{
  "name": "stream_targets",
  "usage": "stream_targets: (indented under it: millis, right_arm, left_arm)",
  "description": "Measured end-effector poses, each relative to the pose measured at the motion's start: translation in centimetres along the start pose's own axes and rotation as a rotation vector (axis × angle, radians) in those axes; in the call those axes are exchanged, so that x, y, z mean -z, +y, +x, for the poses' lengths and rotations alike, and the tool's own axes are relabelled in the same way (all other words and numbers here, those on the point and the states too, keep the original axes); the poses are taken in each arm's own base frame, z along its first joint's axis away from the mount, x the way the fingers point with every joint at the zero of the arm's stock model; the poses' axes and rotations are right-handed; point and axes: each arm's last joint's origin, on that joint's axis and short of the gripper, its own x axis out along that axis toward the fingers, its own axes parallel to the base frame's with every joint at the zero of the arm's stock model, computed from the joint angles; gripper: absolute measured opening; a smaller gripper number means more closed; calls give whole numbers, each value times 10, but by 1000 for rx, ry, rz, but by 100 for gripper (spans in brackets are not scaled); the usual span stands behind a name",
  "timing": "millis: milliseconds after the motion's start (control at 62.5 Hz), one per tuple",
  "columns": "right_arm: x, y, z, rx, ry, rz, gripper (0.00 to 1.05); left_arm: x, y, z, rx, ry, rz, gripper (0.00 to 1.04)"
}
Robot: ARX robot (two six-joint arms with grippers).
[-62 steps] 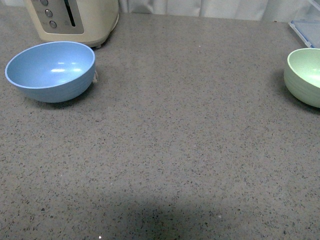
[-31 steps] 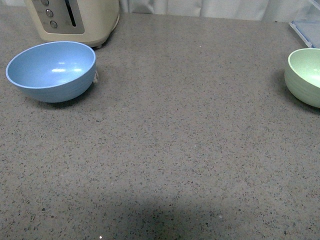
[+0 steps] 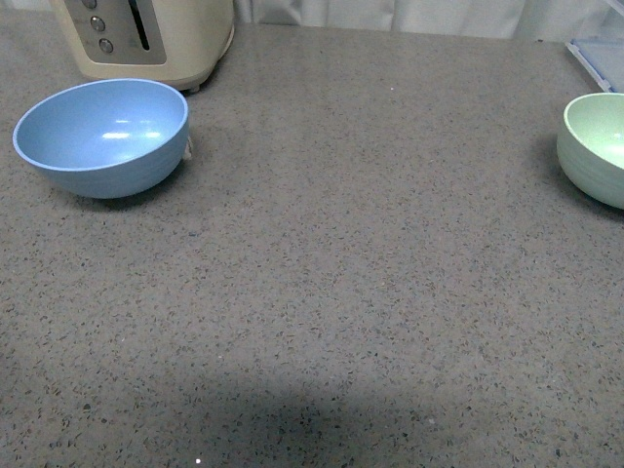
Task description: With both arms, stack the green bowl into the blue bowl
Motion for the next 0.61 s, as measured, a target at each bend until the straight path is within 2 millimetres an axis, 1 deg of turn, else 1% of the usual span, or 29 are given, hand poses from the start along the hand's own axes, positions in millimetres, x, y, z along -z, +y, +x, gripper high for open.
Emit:
stream_targets:
  millis: [128,192,336,464,608]
  right_arm:
    - [0,0,0,0,0,0,95]
    - [0,0,0,0,0,0,95]
    - [0,0,0,0,0,0,95]
    - [0,0,0,0,0,0,95]
    - [0,0,0,0,0,0,95]
  left_arm:
    - [-19,-4,24,-5,25,-76,98]
    - [-26,-6,35,-7,42,-110,98]
    - [-42,-19,64,12,109,-208,98]
    - [-50,-33,88,22,192,-304,98]
    - [-56,-42,114,-15,274,-436,98]
